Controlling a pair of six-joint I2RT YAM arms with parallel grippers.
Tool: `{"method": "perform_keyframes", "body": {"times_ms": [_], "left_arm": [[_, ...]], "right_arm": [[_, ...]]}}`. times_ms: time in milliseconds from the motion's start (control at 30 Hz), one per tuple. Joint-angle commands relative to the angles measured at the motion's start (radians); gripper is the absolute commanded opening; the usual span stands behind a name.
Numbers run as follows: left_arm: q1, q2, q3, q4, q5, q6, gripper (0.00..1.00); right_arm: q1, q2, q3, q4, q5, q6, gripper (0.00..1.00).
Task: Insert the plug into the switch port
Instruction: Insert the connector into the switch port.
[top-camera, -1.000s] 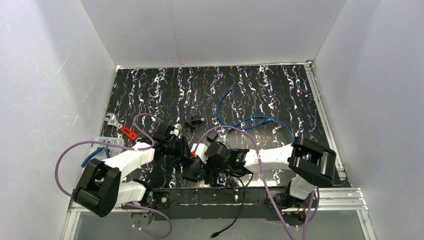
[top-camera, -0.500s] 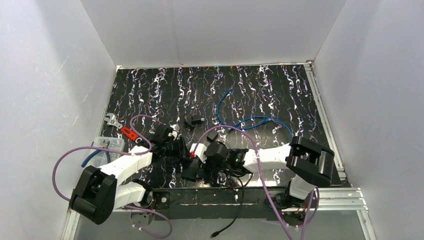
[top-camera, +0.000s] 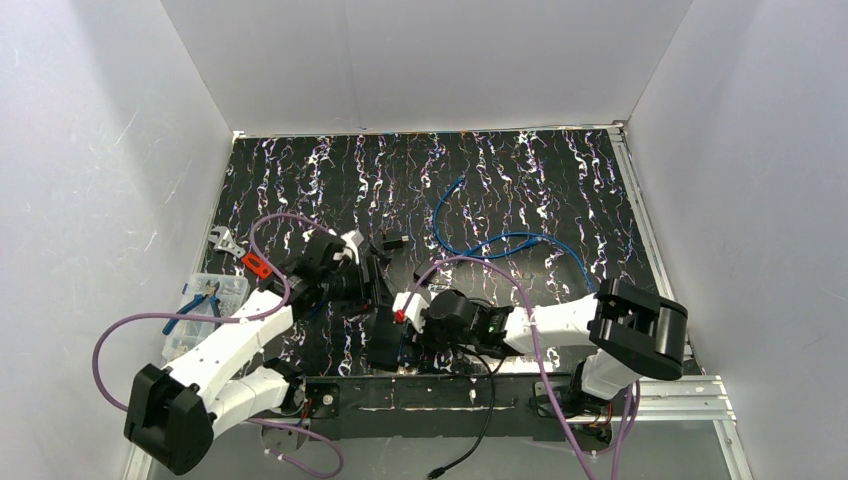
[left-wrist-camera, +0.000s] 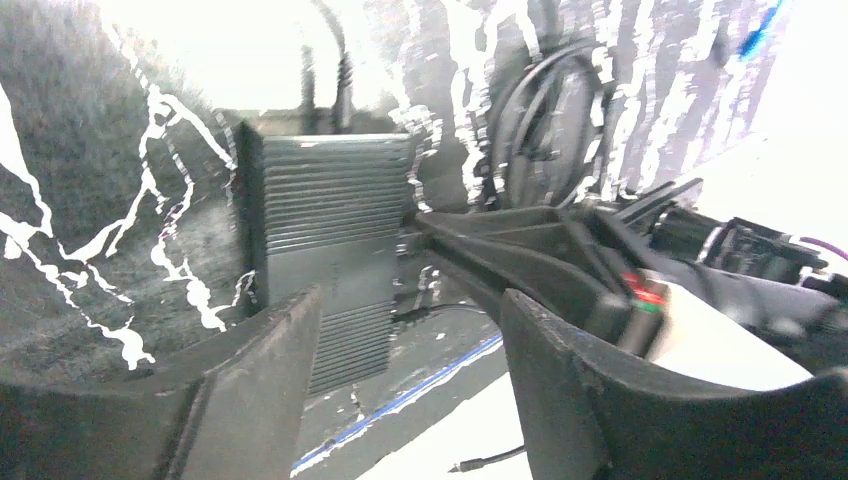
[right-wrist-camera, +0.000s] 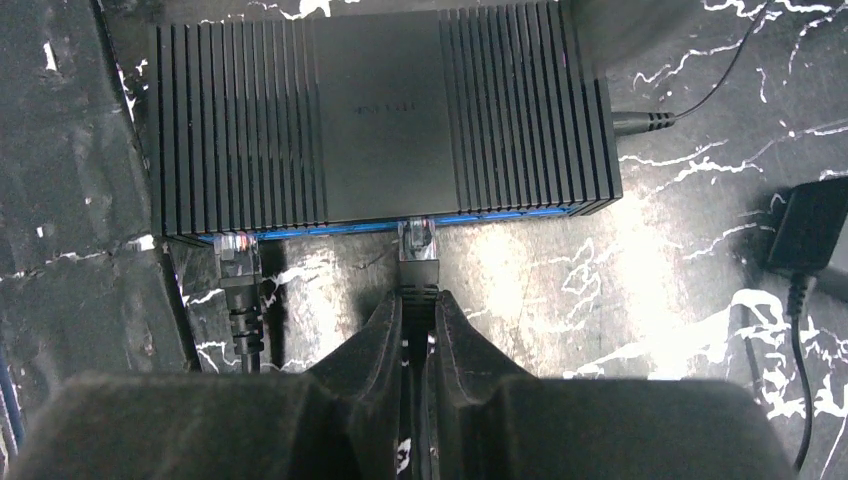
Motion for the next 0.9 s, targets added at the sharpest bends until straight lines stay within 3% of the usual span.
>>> {"method": "perform_keyframes", "body": {"times_ms": [0, 267, 467, 867], "left_arm": [[-0.006, -0.052, 0.122, -0.137, -0.049, 0.034, 0.67], [-0.004, -0.145, 0.258, -0.286, -0.198, 0.074, 0.79], [-0.003, -0.214, 0.325, -0.357, -0.274, 0.095, 0.85], [-0.002, -0.273, 0.344, -0.413, -0.298, 0.108, 0.87]], "right_arm": [[0.008, -0.071, -0.04, 0.11, 0.029, 0.036, 0.01], [-0.004, -0.154, 0.005, 0.052, 0.135, -0.009, 0.01], [-0.113, -0.132, 0.149, -0.041, 0.1, -0.014, 0.01], [-0.293, 0.147, 0.606, -0.251, 0.045, 0.001, 0.01]]}}
